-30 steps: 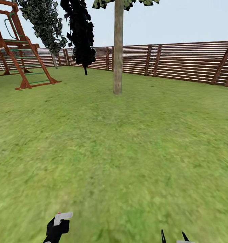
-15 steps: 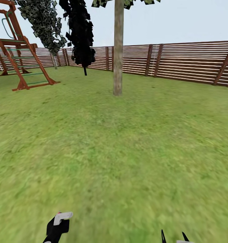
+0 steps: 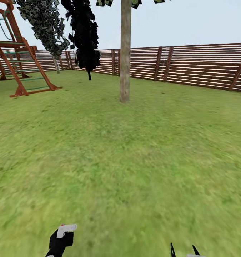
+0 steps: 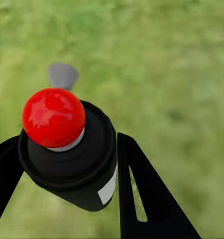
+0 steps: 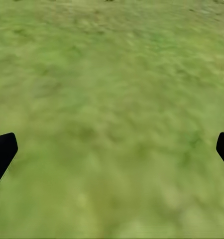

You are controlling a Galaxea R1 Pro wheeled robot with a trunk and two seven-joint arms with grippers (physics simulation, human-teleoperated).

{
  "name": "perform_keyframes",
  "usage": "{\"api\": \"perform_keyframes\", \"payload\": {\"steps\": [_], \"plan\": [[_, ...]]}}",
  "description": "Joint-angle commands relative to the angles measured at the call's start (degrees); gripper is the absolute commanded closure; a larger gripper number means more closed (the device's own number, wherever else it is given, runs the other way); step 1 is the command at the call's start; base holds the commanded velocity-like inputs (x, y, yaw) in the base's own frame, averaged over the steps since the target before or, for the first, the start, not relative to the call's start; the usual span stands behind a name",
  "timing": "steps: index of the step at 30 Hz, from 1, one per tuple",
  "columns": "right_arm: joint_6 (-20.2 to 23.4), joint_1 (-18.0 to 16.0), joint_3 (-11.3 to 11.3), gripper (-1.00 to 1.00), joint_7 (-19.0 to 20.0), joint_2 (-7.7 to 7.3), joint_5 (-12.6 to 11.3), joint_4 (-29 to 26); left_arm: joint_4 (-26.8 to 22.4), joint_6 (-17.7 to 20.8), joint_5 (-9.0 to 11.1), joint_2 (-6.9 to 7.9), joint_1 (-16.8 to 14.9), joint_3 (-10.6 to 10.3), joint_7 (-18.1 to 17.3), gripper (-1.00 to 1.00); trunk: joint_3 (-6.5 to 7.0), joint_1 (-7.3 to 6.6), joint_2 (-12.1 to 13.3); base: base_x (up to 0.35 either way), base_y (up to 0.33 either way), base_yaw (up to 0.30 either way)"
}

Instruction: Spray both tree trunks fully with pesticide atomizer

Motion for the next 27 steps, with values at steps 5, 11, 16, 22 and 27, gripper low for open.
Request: {"api": "perform_keyframes", "payload": {"steps": [5,11,16,22,27], "plan": [[0.0,0.0,0.0,-1.00,0.0,0.06,0.0,0.0,-0.1,0.0,0.0,0.01,0.0,0.0,0.0,1.00,0.00,0.00,0.0,0.340,0.000,0.000],[-0.2,0.0,0.0,-1.00,0.0,-0.16,-0.1,-0.1,-0.1,0.0,0.0,0.00,0.0,0.0,0.0,1.00,0.00,0.00,0.0,0.340,0.000,0.000],[-0.1,0.0,0.1,-1.00,0.2,-0.31,0.1,0.0,-0.1,0.0,0.0,0.02,0.0,0.0,0.0,1.00,0.00,0.00,0.0,0.340,0.000,0.000],[-0.1,0.0,0.1,-1.00,0.2,-0.27,0.2,0.0,-0.1,0.0,0.0,0.00,0.0,0.0,0.0,1.00,0.00,0.00,0.0,0.340,0.000,0.000],[-0.1,0.0,0.1,-1.00,0.1,-0.18,0.2,0.0,-0.1,0.0,0.0,0.00,0.0,0.0,0.0,1.00,0.00,0.00,0.0,0.340,0.000,0.000]]}}
